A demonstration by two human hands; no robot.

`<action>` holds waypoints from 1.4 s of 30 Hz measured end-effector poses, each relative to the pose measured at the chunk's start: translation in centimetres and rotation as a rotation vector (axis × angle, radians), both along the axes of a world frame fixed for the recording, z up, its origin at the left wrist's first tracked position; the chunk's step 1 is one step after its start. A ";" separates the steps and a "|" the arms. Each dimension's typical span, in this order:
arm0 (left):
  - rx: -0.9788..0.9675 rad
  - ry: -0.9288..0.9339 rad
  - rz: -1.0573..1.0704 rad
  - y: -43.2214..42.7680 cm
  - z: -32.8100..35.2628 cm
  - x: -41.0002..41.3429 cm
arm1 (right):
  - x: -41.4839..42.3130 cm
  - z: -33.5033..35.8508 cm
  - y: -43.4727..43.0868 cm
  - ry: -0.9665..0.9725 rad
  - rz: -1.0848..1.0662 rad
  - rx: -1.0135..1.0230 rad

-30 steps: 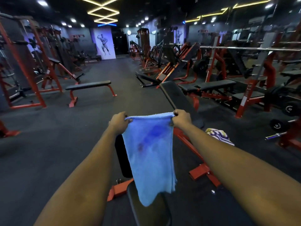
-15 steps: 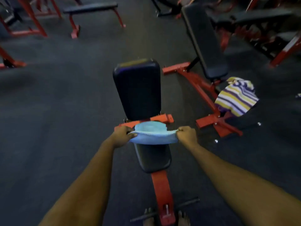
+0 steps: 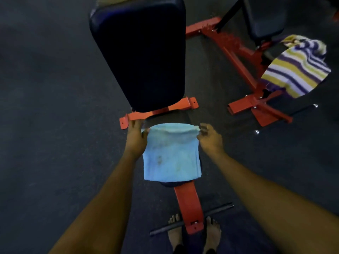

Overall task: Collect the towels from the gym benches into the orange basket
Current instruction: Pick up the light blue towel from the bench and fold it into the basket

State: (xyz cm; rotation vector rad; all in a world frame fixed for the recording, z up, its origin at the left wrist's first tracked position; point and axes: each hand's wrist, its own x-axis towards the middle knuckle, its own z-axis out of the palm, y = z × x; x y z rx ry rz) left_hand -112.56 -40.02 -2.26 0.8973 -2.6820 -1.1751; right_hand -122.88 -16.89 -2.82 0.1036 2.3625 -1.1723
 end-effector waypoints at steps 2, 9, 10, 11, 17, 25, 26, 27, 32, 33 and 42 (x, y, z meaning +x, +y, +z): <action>0.088 -0.056 0.038 -0.2 -3.2 -0.4 | -0.3 -2.2 -0.9 -0.055 -0.009 0.041; 0.190 -0.471 0.155 2.9 -13.4 1.4 | 3.6 -11.4 -2.1 -0.183 0.037 0.288; 0.207 -0.441 0.189 3.0 -13.3 1.2 | 3.9 -11.8 -2.4 -0.140 0.016 0.299; 0.232 -0.424 0.203 3.2 -13.1 1.0 | 4.1 -11.8 -2.6 -0.142 -0.013 0.273; 0.208 -0.401 0.001 3.9 -6.1 -0.8 | 3.1 -5.8 -1.8 -0.303 -0.088 0.003; 0.182 -0.346 -0.195 9.2 7.3 -2.7 | 3.2 8.0 5.8 -0.233 -0.258 -0.102; 0.188 -0.339 -0.230 10.6 9.1 -3.0 | 3.5 9.8 7.6 -0.201 -0.304 -0.108; 0.195 -0.328 -0.256 12.1 10.6 -3.3 | 3.8 11.4 9.4 -0.178 -0.346 -0.115; 0.229 -0.273 -0.448 20.4 15.3 -4.8 | 6.0 16.7 19.5 -0.100 -0.521 -0.119; 0.222 -0.264 -0.471 21.7 15.7 -5.2 | 6.3 17.3 21.0 -0.092 -0.535 -0.113; 0.172 -0.296 -0.866 47.7 18.3 -3.4 | 16.1 19.5 45.5 -0.016 -0.891 -0.160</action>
